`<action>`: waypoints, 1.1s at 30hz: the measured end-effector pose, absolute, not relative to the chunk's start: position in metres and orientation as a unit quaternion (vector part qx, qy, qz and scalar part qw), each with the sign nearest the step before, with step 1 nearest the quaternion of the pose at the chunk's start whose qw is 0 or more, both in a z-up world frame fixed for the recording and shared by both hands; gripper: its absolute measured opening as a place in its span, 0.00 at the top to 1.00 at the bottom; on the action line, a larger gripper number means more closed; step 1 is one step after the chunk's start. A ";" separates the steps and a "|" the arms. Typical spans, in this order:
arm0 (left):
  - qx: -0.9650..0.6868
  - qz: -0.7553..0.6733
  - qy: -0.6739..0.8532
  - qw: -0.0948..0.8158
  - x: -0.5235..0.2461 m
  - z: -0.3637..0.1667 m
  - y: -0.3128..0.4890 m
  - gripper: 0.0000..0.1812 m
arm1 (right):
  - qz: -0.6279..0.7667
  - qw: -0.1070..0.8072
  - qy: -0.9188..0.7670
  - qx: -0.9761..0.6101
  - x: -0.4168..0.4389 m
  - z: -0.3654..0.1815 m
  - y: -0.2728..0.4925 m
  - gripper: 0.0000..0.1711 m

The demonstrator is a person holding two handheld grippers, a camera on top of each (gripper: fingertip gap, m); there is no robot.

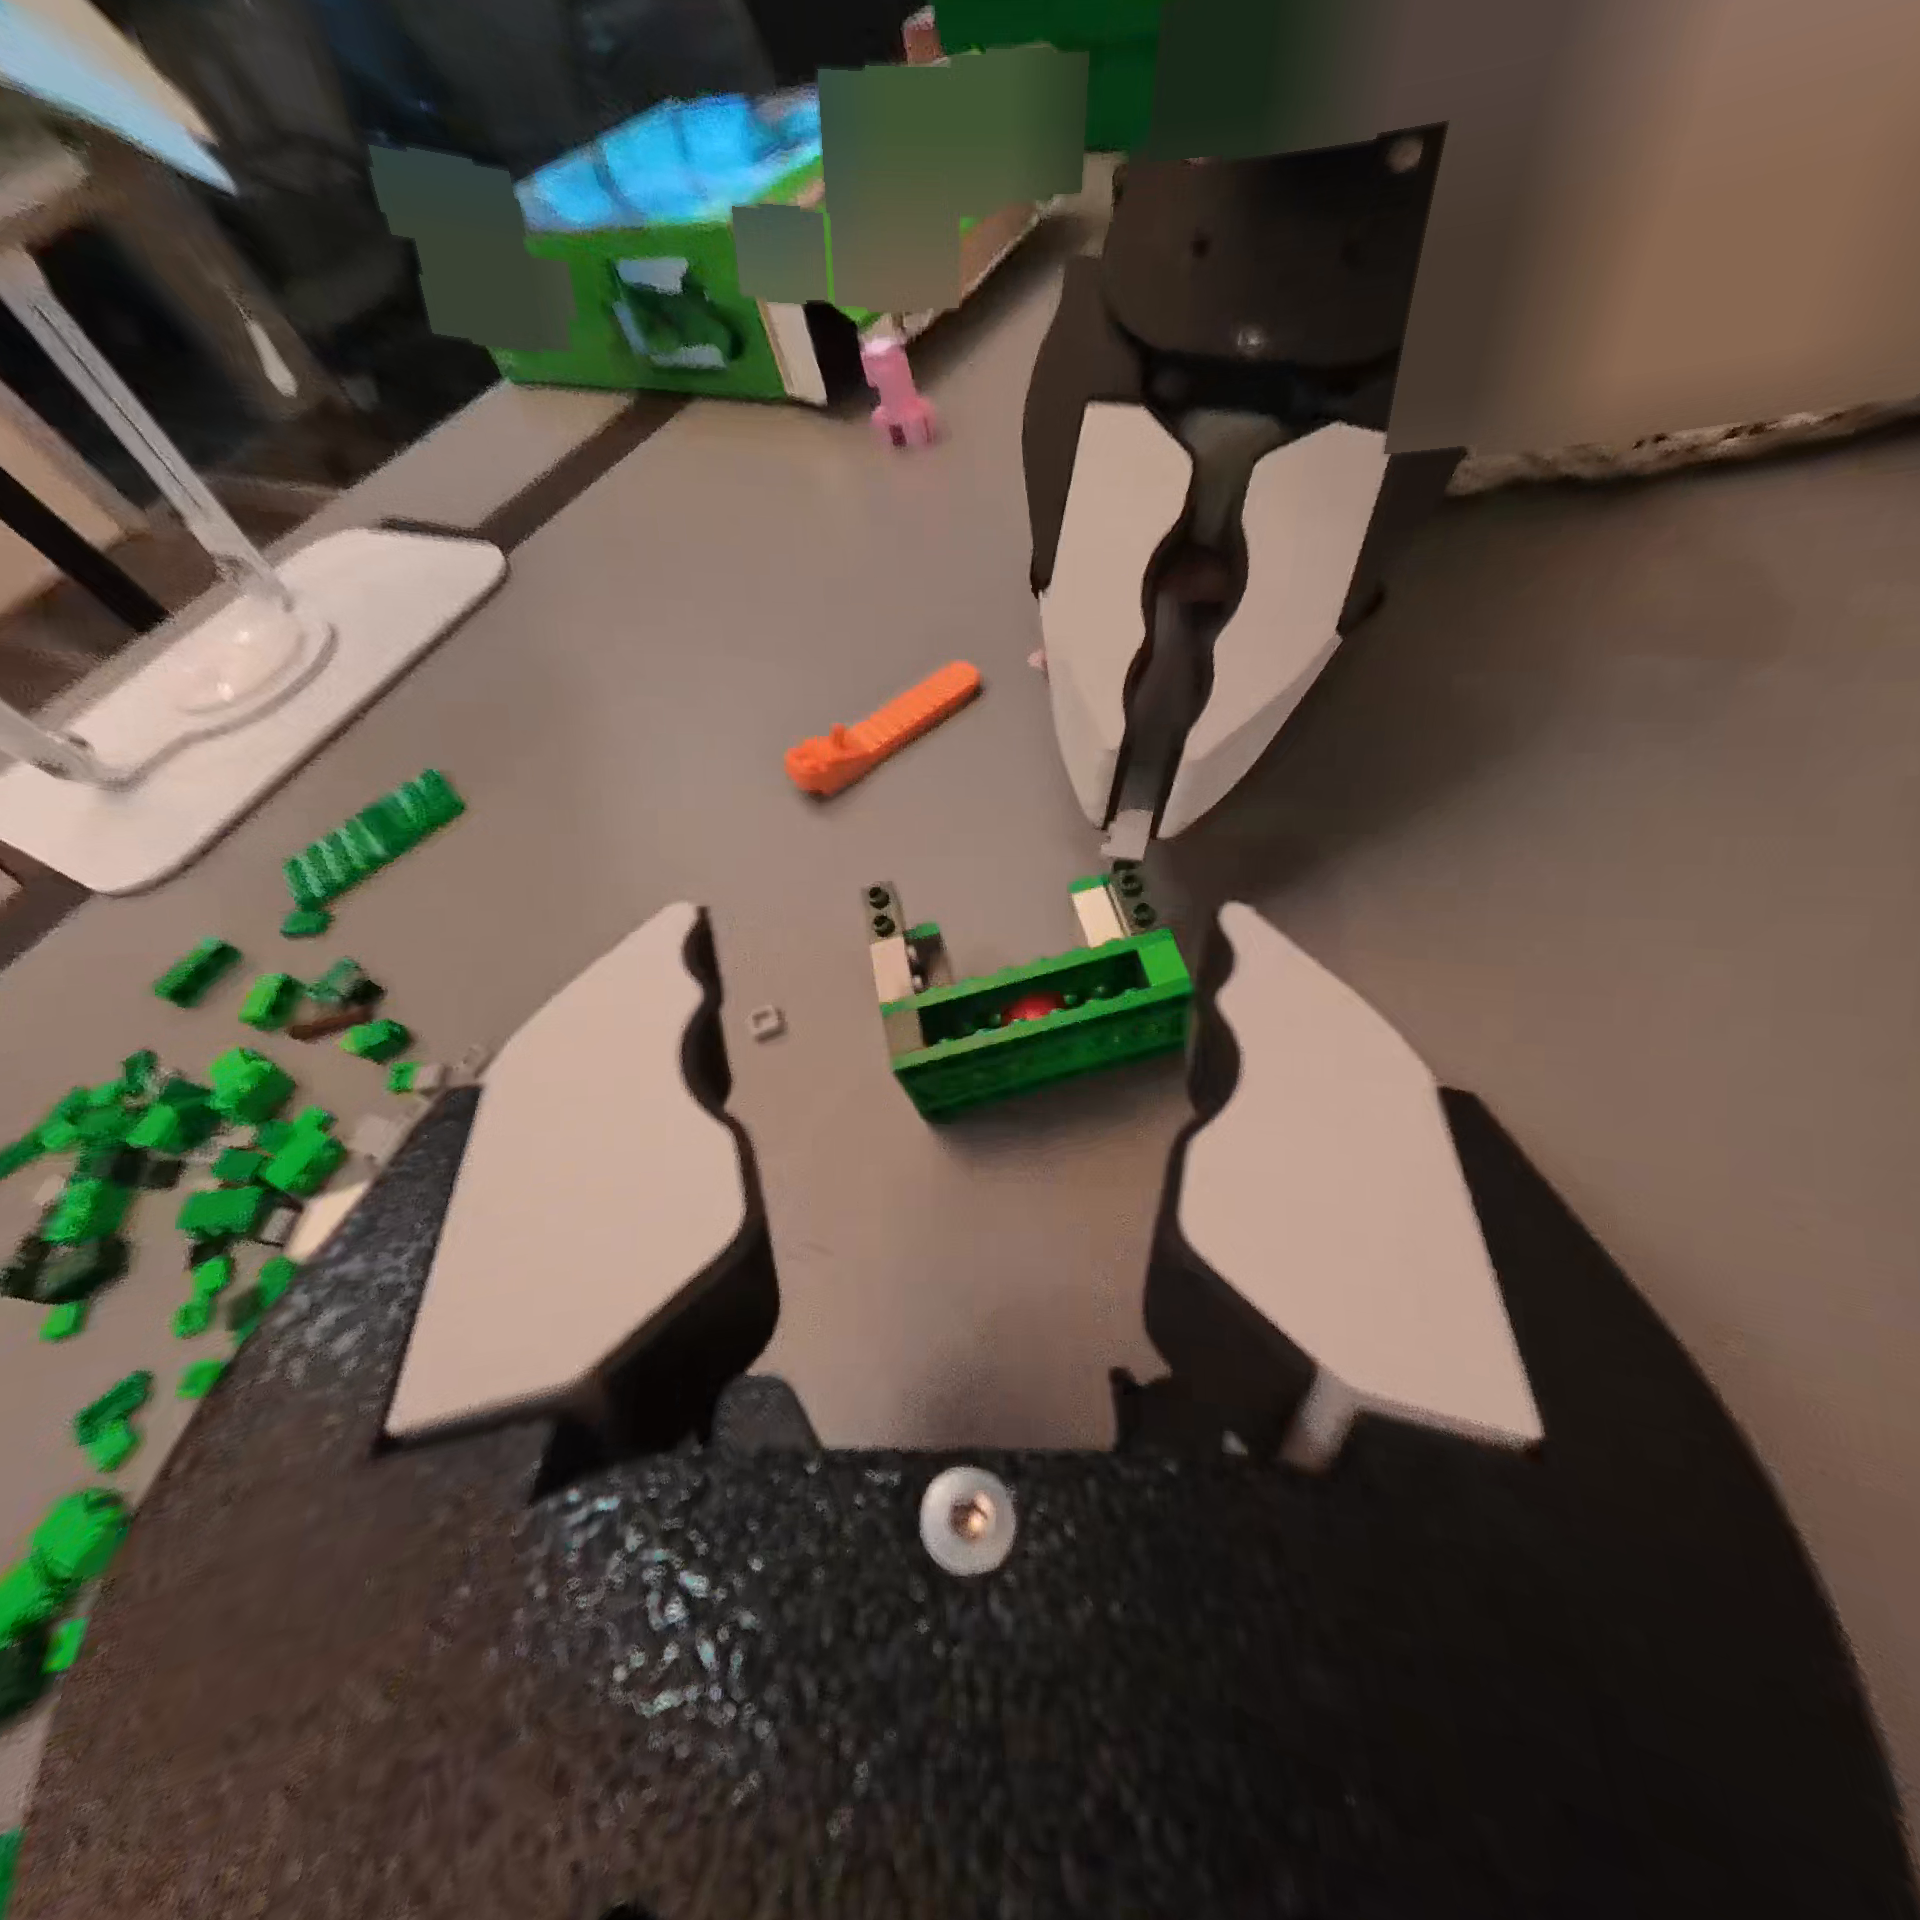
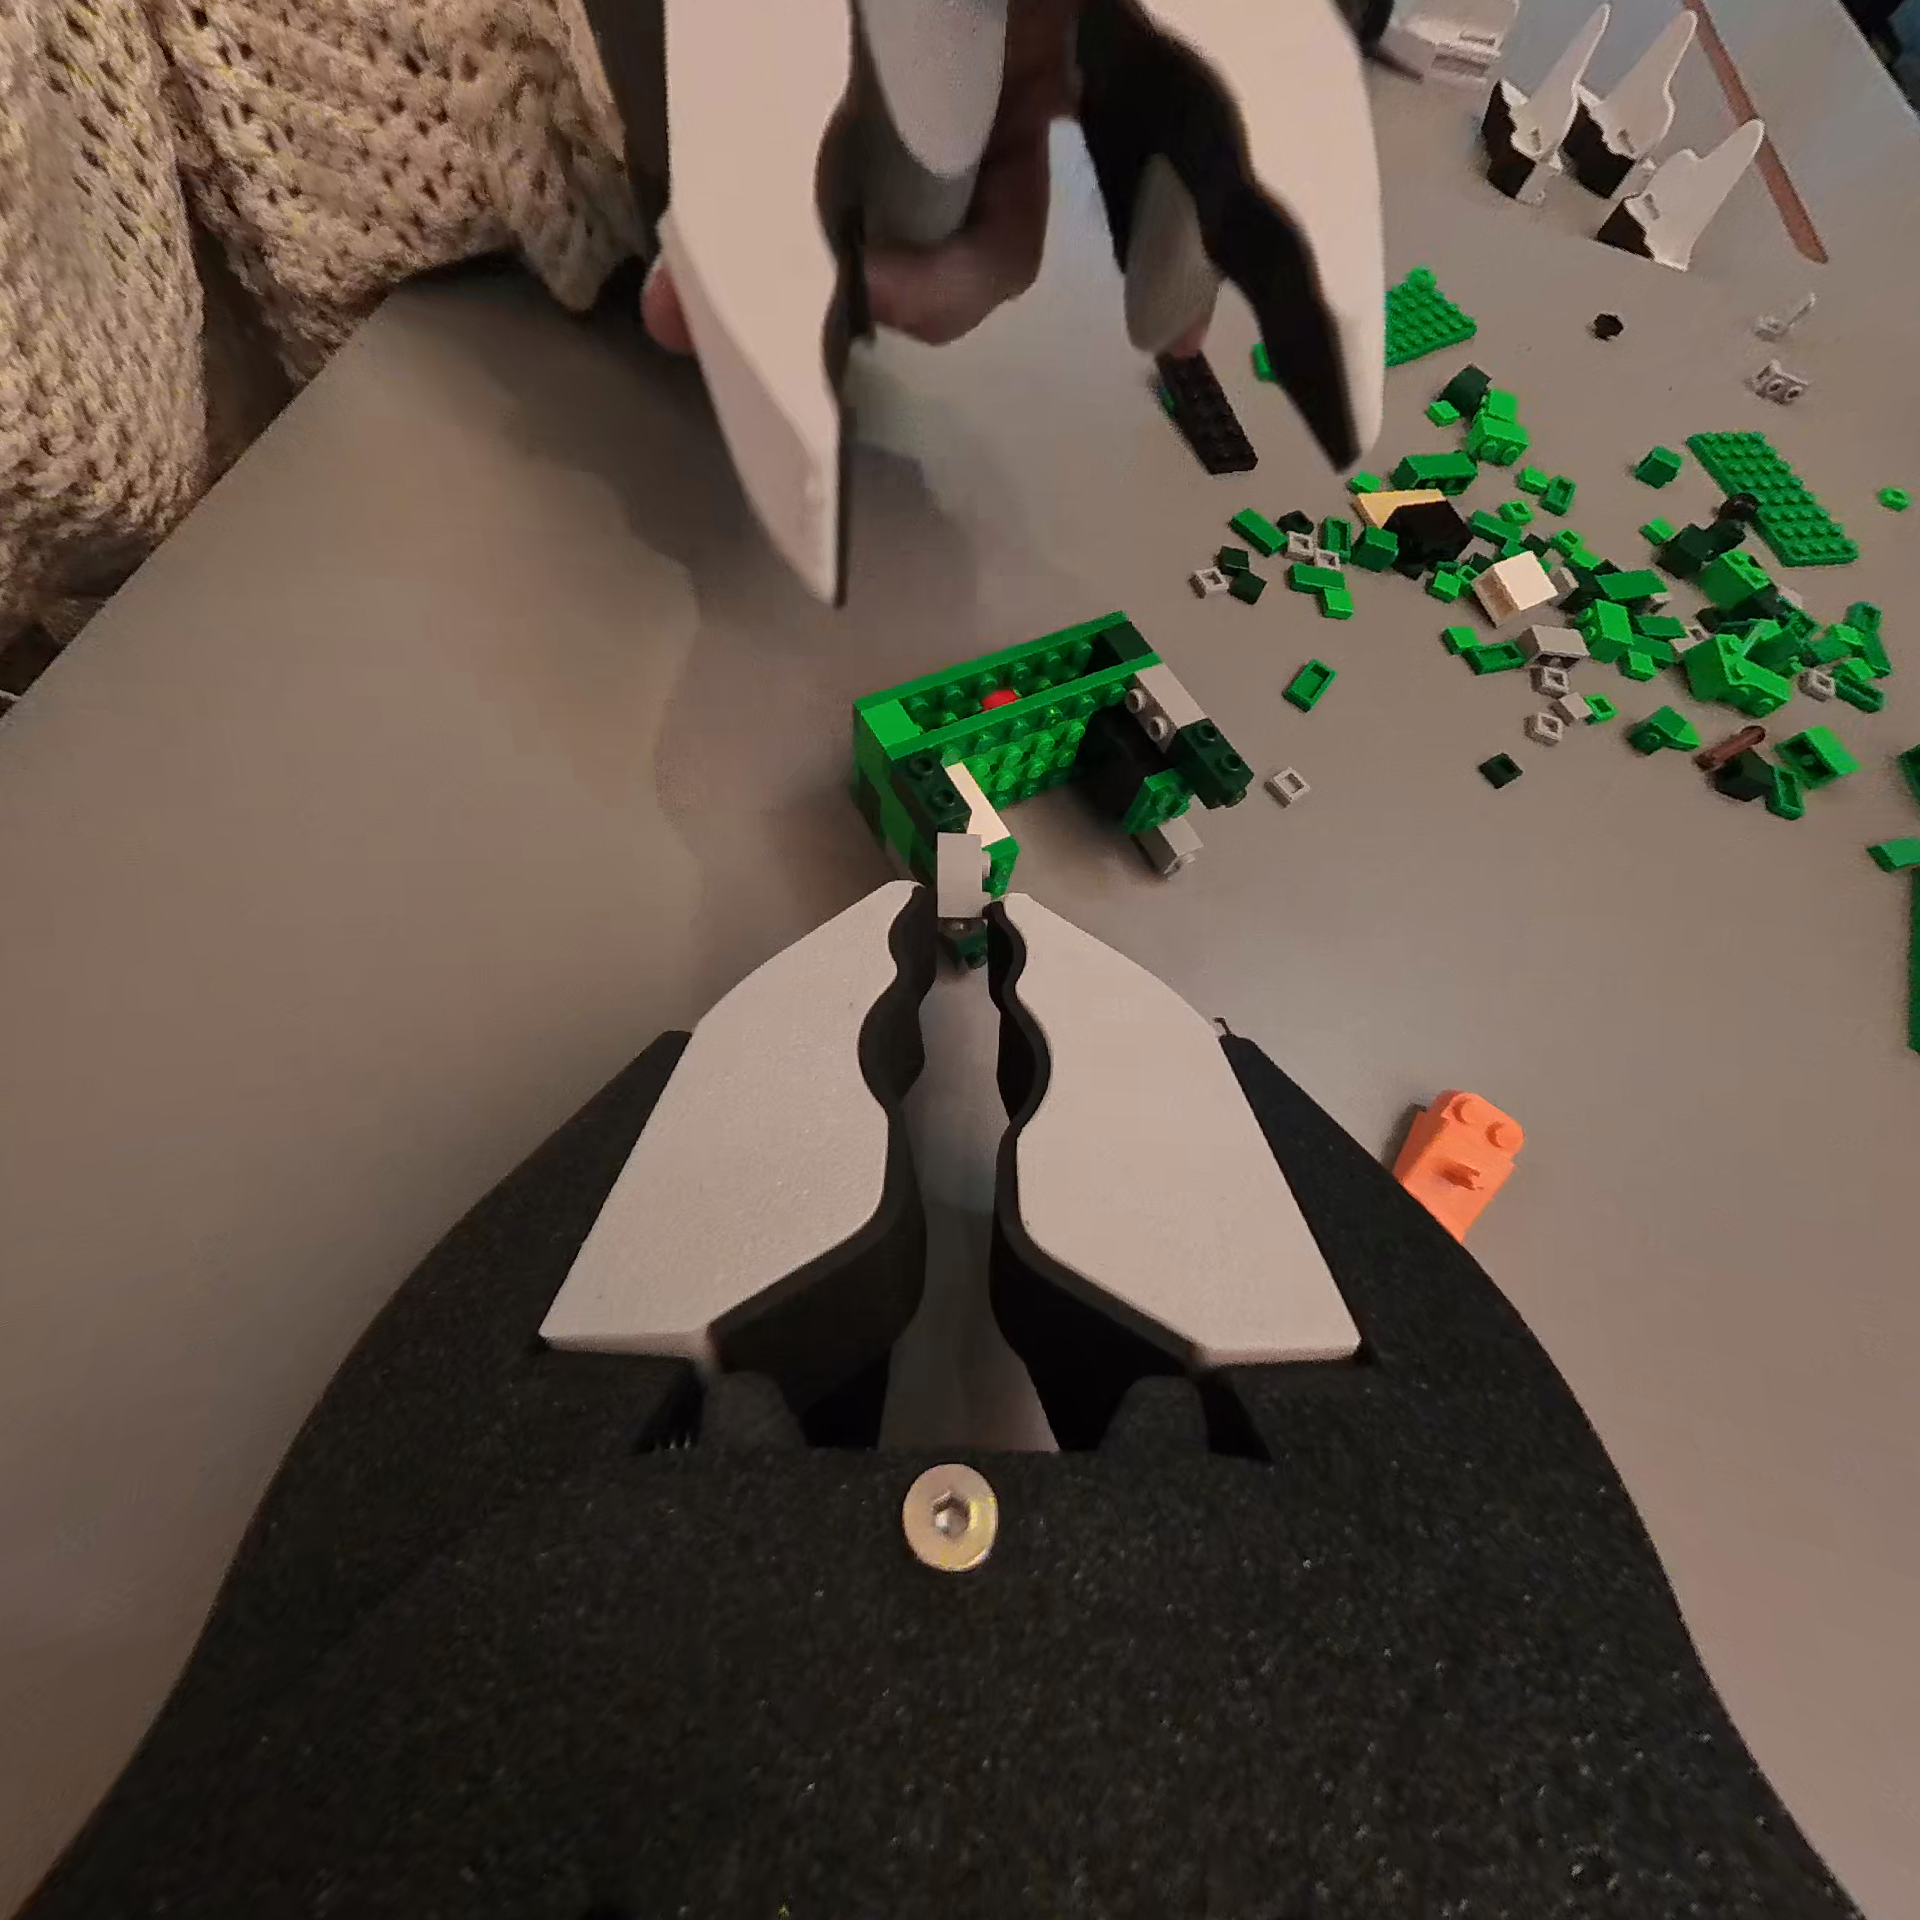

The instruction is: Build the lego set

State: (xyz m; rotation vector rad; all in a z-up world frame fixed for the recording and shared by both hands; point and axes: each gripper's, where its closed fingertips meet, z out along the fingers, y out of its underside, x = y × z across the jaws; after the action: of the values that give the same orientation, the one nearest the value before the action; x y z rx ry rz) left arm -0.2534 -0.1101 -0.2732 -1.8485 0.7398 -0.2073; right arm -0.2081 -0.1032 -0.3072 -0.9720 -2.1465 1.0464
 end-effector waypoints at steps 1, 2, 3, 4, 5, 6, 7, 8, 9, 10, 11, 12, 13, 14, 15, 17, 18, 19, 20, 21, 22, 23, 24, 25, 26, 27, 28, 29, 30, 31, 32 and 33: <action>-0.791 -0.089 0.306 0.522 -0.251 -0.282 -0.108 0.48 | 0.391 0.278 -0.800 -0.361 -0.208 -0.307 -0.103 0.95; -0.805 -0.089 0.305 0.502 -0.249 -0.292 -0.107 0.46 | 0.393 0.277 -0.800 -0.359 -0.208 -0.307 -0.104 0.95; -0.816 -0.089 0.304 0.484 -0.248 -0.301 -0.105 0.46 | 0.394 0.277 -0.800 -0.358 -0.208 -0.307 -0.104 0.95; -0.824 -0.091 0.301 0.472 -0.246 -0.308 -0.104 0.46 | 0.396 0.276 -0.800 -0.357 -0.208 -0.307 -0.104 0.95; -0.830 -0.097 0.300 0.461 -0.243 -0.313 -0.103 0.47 | 0.397 0.275 -0.800 -0.355 -0.208 -0.307 -0.104 0.95; -0.835 -0.103 0.298 0.450 -0.241 -0.318 -0.102 0.48 | 0.398 0.275 -0.801 -0.354 -0.207 -0.308 -0.104 0.95; -0.840 -0.107 0.296 0.441 -0.240 -0.322 -0.102 0.50 | 0.400 0.274 -0.801 -0.351 -0.208 -0.307 -0.105 0.95; -0.845 -0.107 0.296 0.432 -0.239 -0.325 -0.101 0.50 | 0.400 0.273 -0.803 -0.348 -0.208 -0.307 -0.105 0.95; -0.849 -0.102 0.297 0.425 -0.240 -0.328 -0.100 0.51 | 0.401 0.273 -0.804 -0.345 -0.208 -0.307 -0.105 0.95; -0.850 -0.101 0.299 0.422 -0.240 -0.329 -0.099 0.51 | 0.401 0.272 -0.805 -0.342 -0.208 -0.307 -0.105 0.95; -0.851 -0.105 0.300 0.418 -0.239 -0.330 -0.099 0.51 | 0.402 0.272 -0.806 -0.339 -0.208 -0.307 -0.105 0.95; -0.852 -0.111 0.300 0.416 -0.238 -0.330 -0.099 0.52 | 0.402 0.271 -0.807 -0.336 -0.208 -0.308 -0.105 0.95; -0.853 -0.114 0.297 0.414 -0.238 -0.330 -0.098 0.52 | 0.403 0.270 -0.808 -0.334 -0.208 -0.308 -0.105 0.95; -0.852 -0.118 0.297 0.414 -0.238 -0.330 -0.098 0.53 | 0.405 0.269 -0.809 -0.330 -0.208 -0.307 -0.105 0.95; -0.851 -0.121 0.299 0.414 -0.237 -0.330 -0.098 0.54 | 0.405 0.268 -0.810 -0.327 -0.208 -0.307 -0.106 0.95; -0.850 -0.124 0.305 0.412 -0.237 -0.330 -0.098 0.55 | 0.407 0.267 -0.813 -0.320 -0.208 -0.307 -0.106 0.95; -0.849 -0.125 0.307 0.412 -0.237 -0.330 -0.098 0.55 | 0.409 0.265 -0.814 -0.317 -0.208 -0.307 -0.107 0.95; -0.848 -0.126 0.310 0.411 -0.237 -0.330 -0.098 0.55 | 0.411 0.263 -0.815 -0.314 -0.208 -0.307 -0.107 0.95; -0.847 -0.126 0.313 0.412 -0.237 -0.330 -0.098 0.55 | 0.413 0.260 -0.815 -0.312 -0.208 -0.306 -0.106 0.95; -0.844 -0.124 0.317 0.413 -0.236 -0.330 -0.098 0.55 | 0.415 0.261 -0.815 -0.309 -0.209 -0.306 -0.106 0.95; -0.841 -0.121 0.322 0.416 -0.236 -0.329 -0.098 0.55 | 0.416 0.262 -0.815 -0.306 -0.209 -0.305 -0.105 0.95; -0.838 -0.117 0.328 0.420 -0.236 -0.328 -0.099 0.55 | 0.416 0.261 -0.817 -0.303 -0.209 -0.305 -0.104 0.95; -0.835 -0.115 0.334 0.423 -0.235 -0.328 -0.099 0.56 | 0.415 0.259 -0.819 -0.300 -0.209 -0.305 -0.103 0.95; -0.832 -0.115 0.339 0.423 -0.234 -0.328 -0.100 0.56 | 0.416 0.255 -0.821 -0.295 -0.208 -0.305 -0.103 0.95; -0.831 -0.117 0.342 0.423 -0.233 -0.328 -0.101 0.56 | 0.417 0.253 -0.824 -0.289 -0.208 -0.306 -0.104 0.95; -0.831 -0.120 0.343 0.421 -0.233 -0.328 -0.102 0.56 | 0.419 0.251 -0.826 -0.282 -0.208 -0.305 -0.105 0.95; -0.832 -0.126 0.344 0.417 -0.232 -0.328 -0.102 0.56 | 0.419 0.248 -0.829 -0.276 -0.207 -0.305 -0.106 0.95; -0.833 -0.131 0.344 0.413 -0.232 -0.329 -0.103 0.56 | 0.420 0.244 -0.832 -0.269 -0.206 -0.305 -0.108 0.95; -0.834 -0.136 0.344 0.409 -0.231 -0.329 -0.104 0.56 | 0.420 0.242 -0.834 -0.263 -0.206 -0.305 -0.110 0.95; -0.835 -0.137 0.345 0.406 -0.231 -0.329 -0.104 0.56 | 0.417 0.242 -0.837 -0.258 -0.206 -0.305 -0.111 0.95; -0.836 -0.133 0.347 0.404 -0.231 -0.329 -0.104 0.56 | 0.410 0.243 -0.842 -0.254 -0.206 -0.305 -0.110 0.95; -0.836 -0.125 0.351 0.403 -0.231 -0.329 -0.104 0.56 | 0.402 0.243 -0.846 -0.251 -0.206 -0.306 -0.110 0.95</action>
State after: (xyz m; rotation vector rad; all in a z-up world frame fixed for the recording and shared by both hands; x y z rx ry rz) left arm -0.2312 -0.1042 -0.3290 -2.1105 0.8876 -0.3168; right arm -0.2060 -0.1101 -0.3057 -0.6870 -2.3128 1.0990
